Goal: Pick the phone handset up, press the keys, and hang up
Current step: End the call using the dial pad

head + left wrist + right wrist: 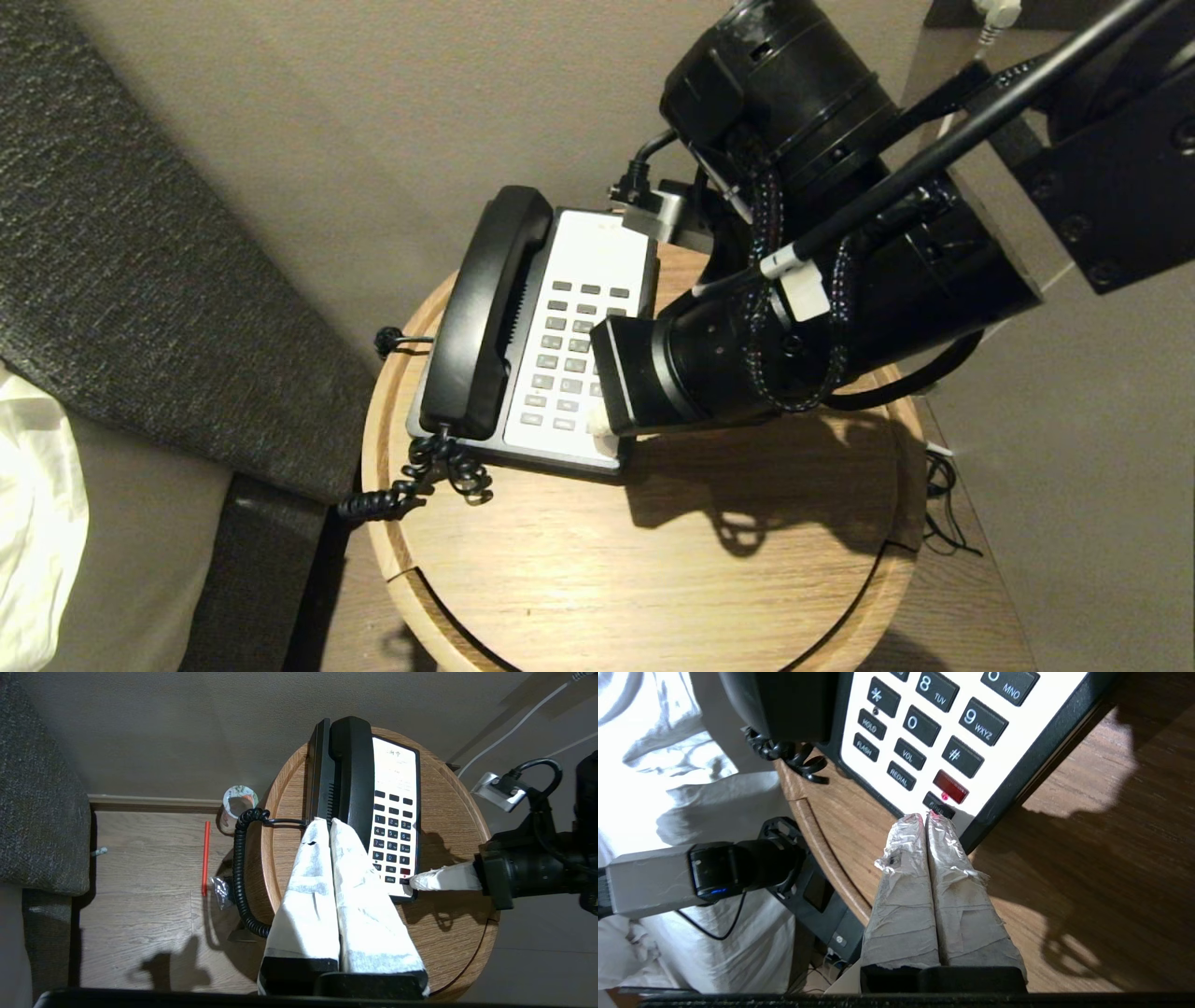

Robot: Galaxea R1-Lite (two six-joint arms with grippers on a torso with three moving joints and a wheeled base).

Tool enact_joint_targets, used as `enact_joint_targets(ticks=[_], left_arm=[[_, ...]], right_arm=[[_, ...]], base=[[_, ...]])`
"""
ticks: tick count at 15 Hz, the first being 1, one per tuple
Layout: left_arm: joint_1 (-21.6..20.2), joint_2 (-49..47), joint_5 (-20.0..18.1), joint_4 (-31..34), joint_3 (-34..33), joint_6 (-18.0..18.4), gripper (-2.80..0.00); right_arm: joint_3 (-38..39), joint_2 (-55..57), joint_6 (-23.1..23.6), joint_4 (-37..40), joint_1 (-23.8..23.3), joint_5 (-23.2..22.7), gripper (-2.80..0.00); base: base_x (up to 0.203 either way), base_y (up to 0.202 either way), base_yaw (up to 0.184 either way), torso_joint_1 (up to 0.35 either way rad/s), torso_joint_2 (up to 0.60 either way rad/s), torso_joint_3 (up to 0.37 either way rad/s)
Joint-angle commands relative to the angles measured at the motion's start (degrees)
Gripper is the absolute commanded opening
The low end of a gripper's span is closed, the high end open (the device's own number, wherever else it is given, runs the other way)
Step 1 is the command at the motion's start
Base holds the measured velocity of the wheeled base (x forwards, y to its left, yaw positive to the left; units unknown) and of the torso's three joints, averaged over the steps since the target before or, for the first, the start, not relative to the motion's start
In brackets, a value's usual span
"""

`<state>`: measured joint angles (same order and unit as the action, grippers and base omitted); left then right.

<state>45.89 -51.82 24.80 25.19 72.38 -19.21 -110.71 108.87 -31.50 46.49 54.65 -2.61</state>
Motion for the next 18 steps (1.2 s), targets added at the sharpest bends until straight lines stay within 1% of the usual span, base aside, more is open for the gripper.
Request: enact_joint_targets(ticks=[1,3,10,14,18], left_arm=[[0.0,0.1,0.2,0.0,0.0,-0.1,-2.80],[0.0,0.2,0.2,0.0,0.0,-0.1,-2.80],[0.0,0.5,0.2,0.0,0.0,-0.1,-2.80],[0.0,0.8,0.2,0.0,-0.1,-0.1,-2.80],[0.1,0.8,0.2,0.0,-0.6,-0.1,-2.80]], right_arm=[[0.0,0.8,-0.1,-0.7,-0.1,0.6,-2.80],[0.0,1.2,0.1,-2.0,-0.2,0.8,-2.80],[0.1,1.5,0.3,-1.9,-0.3,1.5,-2.80],[0.7,1.7,3.1,-2.0,-1.2,3.7,-2.80],[0.0,1.1,3.1,-2.0,-1.4,3.8,-2.80]], base=[[0.000,0.000,0.000,0.000,0.00,0.000],[0.000,0.000,0.000,0.000,0.00,0.000],[0.000,0.000,0.000,0.000,0.00,0.000],[0.000,0.000,0.000,0.000,0.00,0.000],[0.000,0.000,0.000,0.000,0.00,0.000]])
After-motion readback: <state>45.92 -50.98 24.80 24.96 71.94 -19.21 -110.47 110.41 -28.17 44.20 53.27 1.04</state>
